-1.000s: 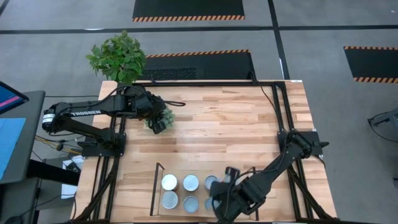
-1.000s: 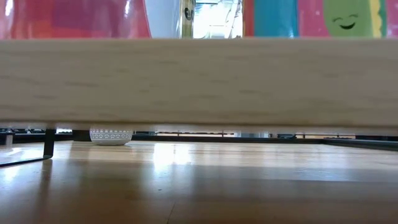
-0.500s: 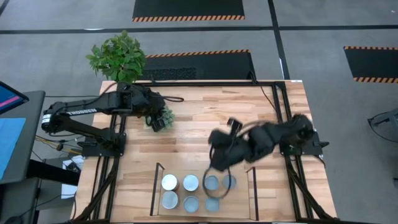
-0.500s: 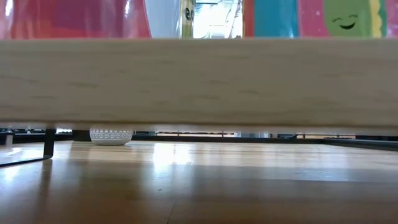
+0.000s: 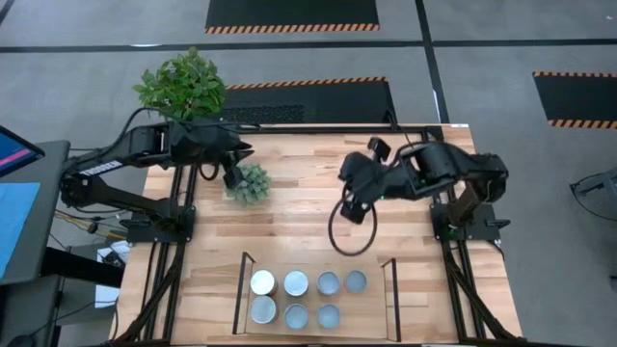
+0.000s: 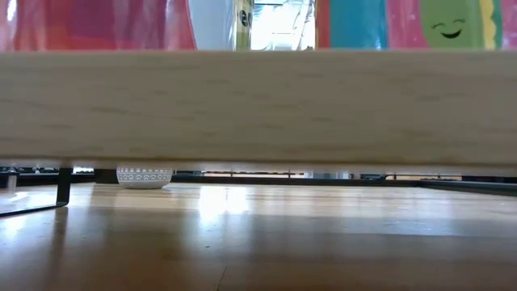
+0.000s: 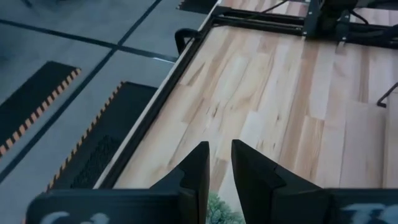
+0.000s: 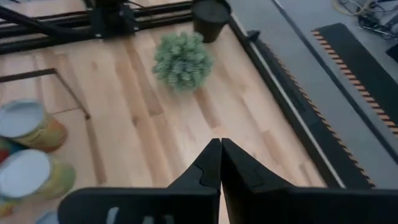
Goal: Pick and place cans onto a shelf
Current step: Return to Home Position
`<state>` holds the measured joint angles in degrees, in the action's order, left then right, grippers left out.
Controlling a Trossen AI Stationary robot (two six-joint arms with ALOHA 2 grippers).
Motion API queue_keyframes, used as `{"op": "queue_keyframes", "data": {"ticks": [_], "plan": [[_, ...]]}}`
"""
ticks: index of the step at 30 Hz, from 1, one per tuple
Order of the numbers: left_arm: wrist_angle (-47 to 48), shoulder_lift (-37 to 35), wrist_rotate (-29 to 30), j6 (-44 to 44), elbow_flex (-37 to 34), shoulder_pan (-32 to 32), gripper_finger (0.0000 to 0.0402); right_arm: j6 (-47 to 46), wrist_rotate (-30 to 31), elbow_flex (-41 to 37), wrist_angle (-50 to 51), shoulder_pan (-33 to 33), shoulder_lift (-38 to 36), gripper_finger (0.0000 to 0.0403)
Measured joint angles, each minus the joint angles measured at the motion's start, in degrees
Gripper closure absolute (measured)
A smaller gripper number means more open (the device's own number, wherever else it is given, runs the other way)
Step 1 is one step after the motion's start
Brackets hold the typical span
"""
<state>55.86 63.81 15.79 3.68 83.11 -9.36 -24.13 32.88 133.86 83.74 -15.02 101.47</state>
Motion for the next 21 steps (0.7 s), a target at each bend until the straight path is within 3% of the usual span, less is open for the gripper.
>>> {"op": "queue_keyframes", "data": {"ticks": [13,18,21], "plan": [[2.87,-0.09,-0.39,-0.91,0.00,0.01,0.0343,3.69,-1.04,0.00,-0.27,2.07,-3.32,0.0373],[3.21,-0.47,-11.86,-8.01,-1.43,-1.17,0.0343,10.96,-5.82,0.00,1.80,2.82,-4.43,0.0376],[2.21,-1.74,-15.97,-6.93,-3.18,-3.58,0.0343,11.56,-7.51,-0.03,2.67,4.19,-4.99,0.0375]]}}
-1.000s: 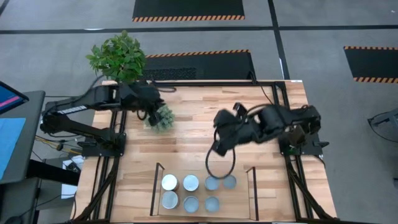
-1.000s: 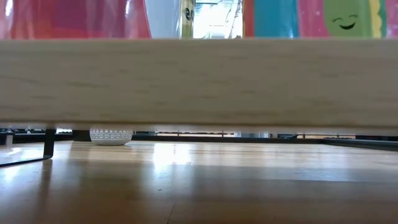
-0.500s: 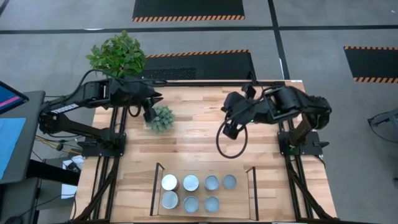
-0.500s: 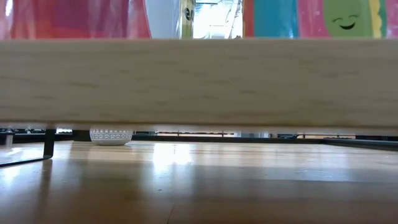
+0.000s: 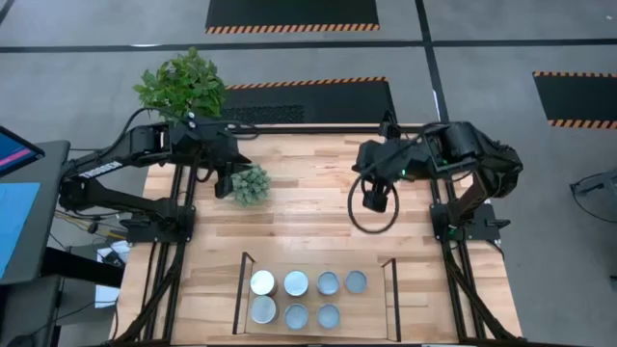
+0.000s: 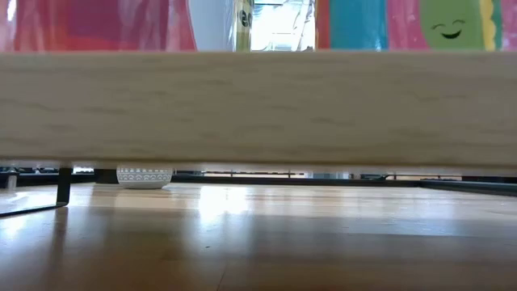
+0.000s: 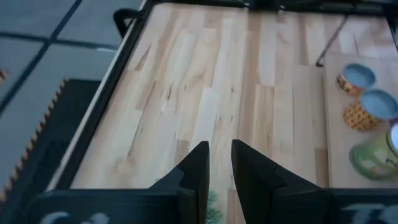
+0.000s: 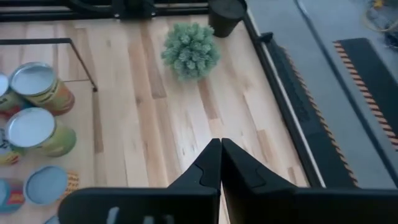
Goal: Pick and place cans onto a shelf
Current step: Return to Home Position
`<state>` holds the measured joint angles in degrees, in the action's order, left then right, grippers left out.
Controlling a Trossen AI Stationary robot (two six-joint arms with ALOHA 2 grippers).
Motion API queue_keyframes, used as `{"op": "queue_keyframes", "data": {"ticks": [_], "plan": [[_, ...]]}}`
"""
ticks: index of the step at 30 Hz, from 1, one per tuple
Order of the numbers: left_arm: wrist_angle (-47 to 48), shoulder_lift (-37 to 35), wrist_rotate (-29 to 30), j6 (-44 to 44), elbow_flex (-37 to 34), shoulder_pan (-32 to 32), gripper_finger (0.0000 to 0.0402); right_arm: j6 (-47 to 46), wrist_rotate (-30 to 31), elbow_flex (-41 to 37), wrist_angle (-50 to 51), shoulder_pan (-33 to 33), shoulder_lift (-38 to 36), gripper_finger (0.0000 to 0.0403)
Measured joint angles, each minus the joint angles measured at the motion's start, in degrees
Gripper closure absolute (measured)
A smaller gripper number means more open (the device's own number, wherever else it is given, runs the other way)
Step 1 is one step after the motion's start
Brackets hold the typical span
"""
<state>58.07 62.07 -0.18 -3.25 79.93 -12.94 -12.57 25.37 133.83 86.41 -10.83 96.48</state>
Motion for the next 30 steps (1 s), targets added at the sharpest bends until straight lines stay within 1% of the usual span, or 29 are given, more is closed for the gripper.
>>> {"op": "queue_keyframes", "data": {"ticks": [2,5,7,9,12,15,19,21,23,26,28,30], "plan": [[-0.05,-1.45,-1.27,1.07,-1.72,-2.07,0.0343,1.71,-2.66,-0.04,-0.30,0.80,-0.46,0.0374],[-3.23,-4.68,-4.11,1.27,-5.59,-4.32,0.0343,3.94,-6.31,-1.71,-3.61,1.23,-1.11,0.0374],[-6.89,-7.77,-6.30,1.07,-9.45,-5.33,0.0343,4.36,-6.74,-5.68,-5.83,1.18,-2.40,0.0375],[-12.30,-11.31,-8.08,1.21,-14.51,-5.57,0.0343,5.03,-6.82,-12.12,-11.32,1.23,-4.62,0.0376],[-21.44,-16.84,-9.92,2.83,-23.00,-5.57,0.0343,6.02,-8.73,-26.92,-22.76,1.25,-10.62,0.0375],[-28.55,-21.12,-8.42,7.51,-29.81,-5.54,0.0343,4.96,-10.03,-45.90,-38.93,1.28,-19.02,0.0374],[-33.09,-24.67,-3.50,10.56,-36.66,-5.57,0.0343,3.75,-13.64,-72.81,-67.62,1.95,-32.14,0.0376],[-33.98,-26.01,-3.09,11.58,-39.44,-5.57,0.0343,3.38,-14.62,-85.08,-83.01,2.05,-37.96,0.0376],[-35.70,-27.50,-4.66,12.87,-42.41,-5.54,0.0343,3.36,-15.57,-95.43,-96.40,1.99,-42.30,0.0375],[-39.60,-29.73,-5.88,12.64,-47.10,-5.44,0.0343,3.42,-16.71,-107.48,-111.23,1.33,-46.18,0.0374],[-41.67,-31.68,-5.56,11.54,-50.24,-5.44,0.0343,3.06,-16.51,-112.99,-116.84,0.87,-47.59,0.0374],[-44.01,-33.98,-5.53,11.22,-53.49,-5.44,0.0343,2.62,-16.51,-116.81,-120.62,0.67,-48.40,0.0376]]}}
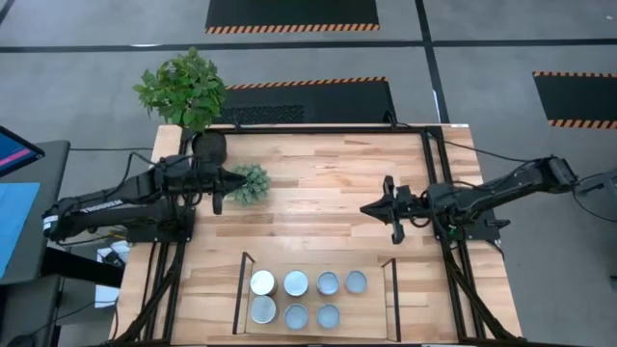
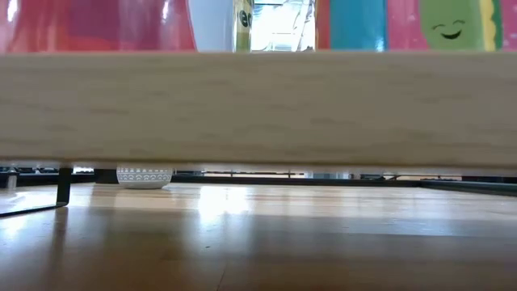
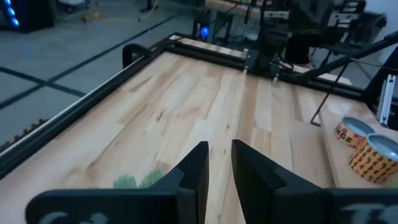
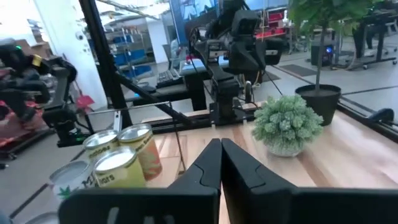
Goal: Pick and place cans onto a shelf
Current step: Return to Home Position
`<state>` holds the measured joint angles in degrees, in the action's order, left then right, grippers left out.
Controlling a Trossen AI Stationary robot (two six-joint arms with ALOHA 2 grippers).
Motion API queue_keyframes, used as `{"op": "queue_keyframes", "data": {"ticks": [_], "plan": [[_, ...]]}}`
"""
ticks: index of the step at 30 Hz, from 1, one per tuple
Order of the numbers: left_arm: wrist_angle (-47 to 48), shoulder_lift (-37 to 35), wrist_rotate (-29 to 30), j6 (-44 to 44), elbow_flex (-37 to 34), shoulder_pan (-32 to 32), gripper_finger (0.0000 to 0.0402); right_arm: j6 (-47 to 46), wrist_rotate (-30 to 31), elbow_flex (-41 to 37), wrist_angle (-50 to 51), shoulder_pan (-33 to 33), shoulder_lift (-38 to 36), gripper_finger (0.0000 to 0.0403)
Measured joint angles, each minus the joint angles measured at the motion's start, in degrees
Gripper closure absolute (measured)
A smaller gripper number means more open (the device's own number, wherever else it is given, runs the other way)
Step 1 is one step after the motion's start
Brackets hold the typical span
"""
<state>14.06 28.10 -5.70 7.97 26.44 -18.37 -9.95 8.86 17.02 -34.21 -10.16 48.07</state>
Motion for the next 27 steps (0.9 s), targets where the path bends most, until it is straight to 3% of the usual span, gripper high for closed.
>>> {"op": "queue_keyframes", "data": {"ticks": [5,11,20,27], "plan": [[-4.90,-7.28,-0.27,0.46,-7.55,0.76,0.0343,0.99,1.05,-4.16,-1.68,0.20,-1.35,0.0374],[-4.80,-15.86,0.31,2.02,-11.24,2.27,0.0343,-0.51,9.20,-7.99,-0.90,1.46,-1.37,0.0372],[-6.26,-27.00,1.61,4.74,-17.45,4.24,0.0343,-1.25,9.31,-12.66,-2.04,3.71,-3.69,0.0373],[-12.06,-27.75,3.52,6.77,-22.16,5.23,0.0343,-2.97,9.30,-16.52,-1.50,6.24,-9.25,0.0376]]}}
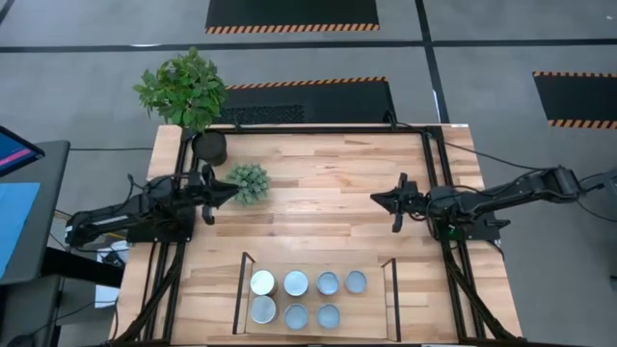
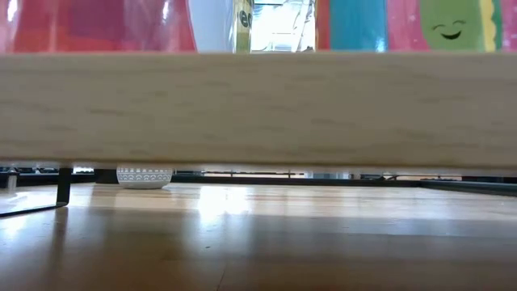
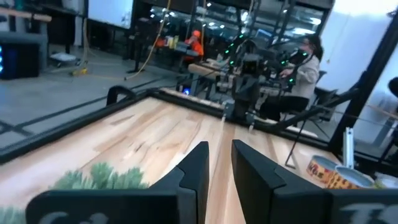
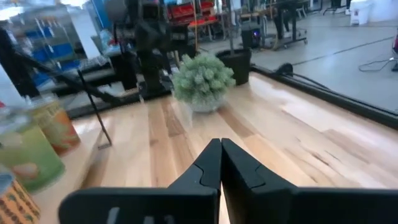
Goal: Pick and place cans onto a shelf
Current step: Return to Home Position
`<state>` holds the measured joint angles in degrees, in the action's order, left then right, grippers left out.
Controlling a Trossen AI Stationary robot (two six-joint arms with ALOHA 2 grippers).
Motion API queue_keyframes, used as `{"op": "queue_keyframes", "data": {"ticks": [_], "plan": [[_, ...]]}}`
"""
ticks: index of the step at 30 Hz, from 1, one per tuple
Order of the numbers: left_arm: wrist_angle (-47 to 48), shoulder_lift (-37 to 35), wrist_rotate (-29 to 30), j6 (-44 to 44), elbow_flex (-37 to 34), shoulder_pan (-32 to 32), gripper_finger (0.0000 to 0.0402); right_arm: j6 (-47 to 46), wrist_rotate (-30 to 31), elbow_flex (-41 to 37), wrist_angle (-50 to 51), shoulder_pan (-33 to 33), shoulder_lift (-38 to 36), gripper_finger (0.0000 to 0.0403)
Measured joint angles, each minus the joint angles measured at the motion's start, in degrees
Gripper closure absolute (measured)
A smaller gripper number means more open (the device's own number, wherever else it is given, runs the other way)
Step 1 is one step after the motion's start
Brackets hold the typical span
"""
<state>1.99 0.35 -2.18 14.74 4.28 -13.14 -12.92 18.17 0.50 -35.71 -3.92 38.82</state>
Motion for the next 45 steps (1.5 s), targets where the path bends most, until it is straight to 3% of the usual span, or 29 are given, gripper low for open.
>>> {"op": "queue_keyframes", "data": {"ticks": [12,16,21,32,45], "plan": [[3.67,-0.12,8.10,0.85,-0.79,0.06,0.0343,-1.32,-0.15,-0.05,11.35,2.31,-7.21,0.0372],[3.53,-0.10,7.32,0.22,-1.10,0.06,0.0343,-1.95,-0.18,-0.07,12.79,2.91,-7.40,0.0374],[-3.19,0.14,2.62,-2.37,-3.63,0.91,0.0343,-1.63,-0.15,-0.10,13.79,2.95,-7.40,0.0374],[-3.28,2.45,3.03,-1.14,-3.65,6.91,0.0343,-1.65,-0.15,-0.14,15.35,2.90,-7.36,0.0373],[-3.29,5.26,2.89,-0.54,-3.70,7.18,0.0343,-2.08,-0.12,-0.19,17.35,2.88,-7.36,0.0374]]}}
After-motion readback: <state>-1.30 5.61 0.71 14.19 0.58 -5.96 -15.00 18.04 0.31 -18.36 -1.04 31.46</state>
